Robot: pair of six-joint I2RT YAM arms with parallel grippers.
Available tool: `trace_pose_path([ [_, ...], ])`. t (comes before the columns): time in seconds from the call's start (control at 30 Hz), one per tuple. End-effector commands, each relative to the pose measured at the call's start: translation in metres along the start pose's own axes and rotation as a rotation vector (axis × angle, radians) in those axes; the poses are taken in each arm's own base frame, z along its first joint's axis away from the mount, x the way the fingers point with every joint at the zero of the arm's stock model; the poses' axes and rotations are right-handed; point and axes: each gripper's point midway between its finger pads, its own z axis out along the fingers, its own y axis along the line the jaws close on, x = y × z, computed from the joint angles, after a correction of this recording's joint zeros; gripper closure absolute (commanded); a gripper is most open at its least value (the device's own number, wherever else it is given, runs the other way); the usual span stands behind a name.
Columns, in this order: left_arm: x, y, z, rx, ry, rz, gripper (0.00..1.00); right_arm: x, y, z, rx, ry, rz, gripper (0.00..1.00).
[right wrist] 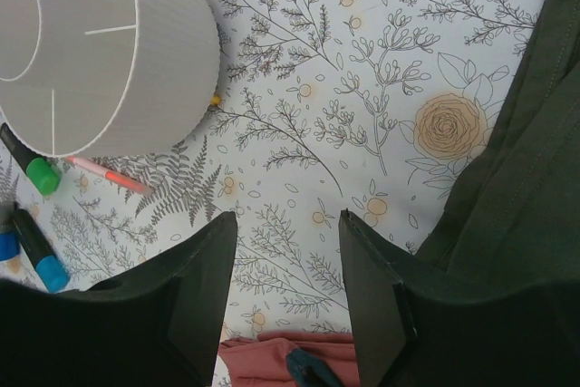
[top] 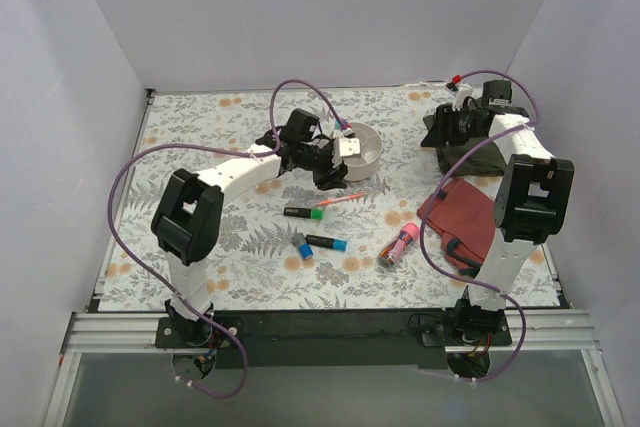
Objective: Sort the stationery into containers
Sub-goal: Pick up the pen from the center of the board.
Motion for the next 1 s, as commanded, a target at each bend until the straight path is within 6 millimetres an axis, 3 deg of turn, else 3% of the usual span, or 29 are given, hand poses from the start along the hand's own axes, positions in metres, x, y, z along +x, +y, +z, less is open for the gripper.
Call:
trace_pose_path([
  [0.0,-0.001,-0.011,0.019,0.058,0.003,0.019,0.57,-0.008,0.001,0.001,-0.026,-0.013,-0.040,0.43],
  [0.17,0.019,-0.015,0.037,0.076,0.050,-0.027,0.66,-0.004,0.000,0.002,-0.035,-0.008,-0.042,0.43],
  [0.27,0.029,-0.016,0.043,0.066,0.081,-0.038,0.65,-0.002,0.000,0.003,-0.038,-0.004,-0.036,0.44],
  [0.57,0.031,-0.003,0.059,0.022,0.072,-0.041,0.65,0.000,-0.001,0.002,-0.036,-0.002,-0.026,0.44],
  [0.97,0.043,-0.002,0.083,-0.041,0.115,-0.062,0.69,0.016,0.001,0.000,-0.039,0.016,-0.016,0.45],
])
